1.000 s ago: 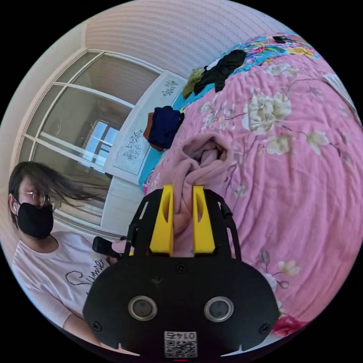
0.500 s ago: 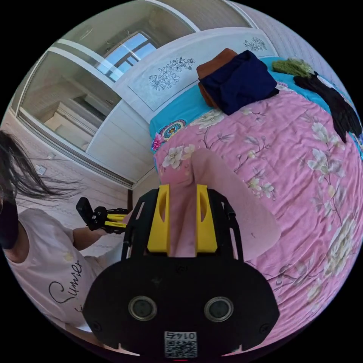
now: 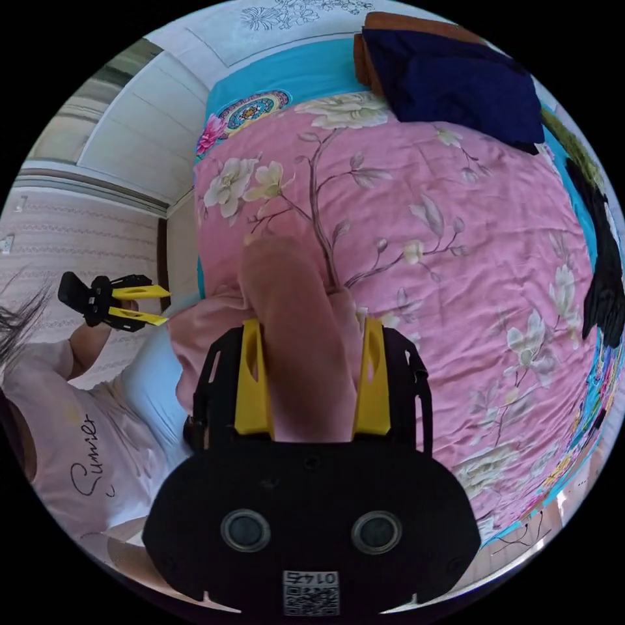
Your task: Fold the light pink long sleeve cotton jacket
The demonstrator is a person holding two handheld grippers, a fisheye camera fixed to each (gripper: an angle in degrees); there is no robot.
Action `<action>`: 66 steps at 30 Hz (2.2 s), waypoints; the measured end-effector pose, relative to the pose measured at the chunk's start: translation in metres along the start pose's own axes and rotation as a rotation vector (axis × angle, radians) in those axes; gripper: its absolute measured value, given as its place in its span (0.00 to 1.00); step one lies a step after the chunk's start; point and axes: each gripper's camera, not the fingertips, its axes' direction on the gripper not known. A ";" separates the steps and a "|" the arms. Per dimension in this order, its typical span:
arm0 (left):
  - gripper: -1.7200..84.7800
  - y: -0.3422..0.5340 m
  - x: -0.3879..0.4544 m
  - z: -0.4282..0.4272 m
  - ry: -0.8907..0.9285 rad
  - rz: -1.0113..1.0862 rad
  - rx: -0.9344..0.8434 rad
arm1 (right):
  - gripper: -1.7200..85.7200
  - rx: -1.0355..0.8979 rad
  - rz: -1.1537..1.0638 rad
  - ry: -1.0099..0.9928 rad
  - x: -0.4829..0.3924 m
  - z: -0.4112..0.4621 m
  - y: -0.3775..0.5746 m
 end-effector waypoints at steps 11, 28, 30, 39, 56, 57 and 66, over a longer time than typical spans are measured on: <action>0.19 -0.042 -0.019 0.029 0.100 -0.019 -0.090 | 0.25 -0.002 -0.076 -0.089 -0.001 -0.007 -0.020; 0.23 -0.073 -0.003 0.121 0.145 -0.046 -0.219 | 0.23 0.133 -0.118 0.065 -0.047 -0.031 0.023; 0.22 -0.073 0.000 0.126 0.150 -0.045 -0.218 | 0.22 0.148 -0.133 0.068 -0.052 -0.033 0.032; 0.09 -0.075 0.029 0.146 0.278 -0.064 -0.215 | 0.16 0.273 -0.248 0.184 -0.088 -0.050 0.108; 0.08 -0.092 0.222 0.079 0.064 0.338 0.070 | 0.16 0.875 0.017 0.260 -0.146 -0.119 0.398; 0.08 -0.097 0.228 0.078 0.047 0.358 0.075 | 0.16 0.927 0.031 0.291 -0.147 -0.124 0.409; 0.07 -0.223 0.373 0.176 0.286 0.583 0.080 | 0.16 0.932 0.294 0.461 -0.091 -0.176 0.535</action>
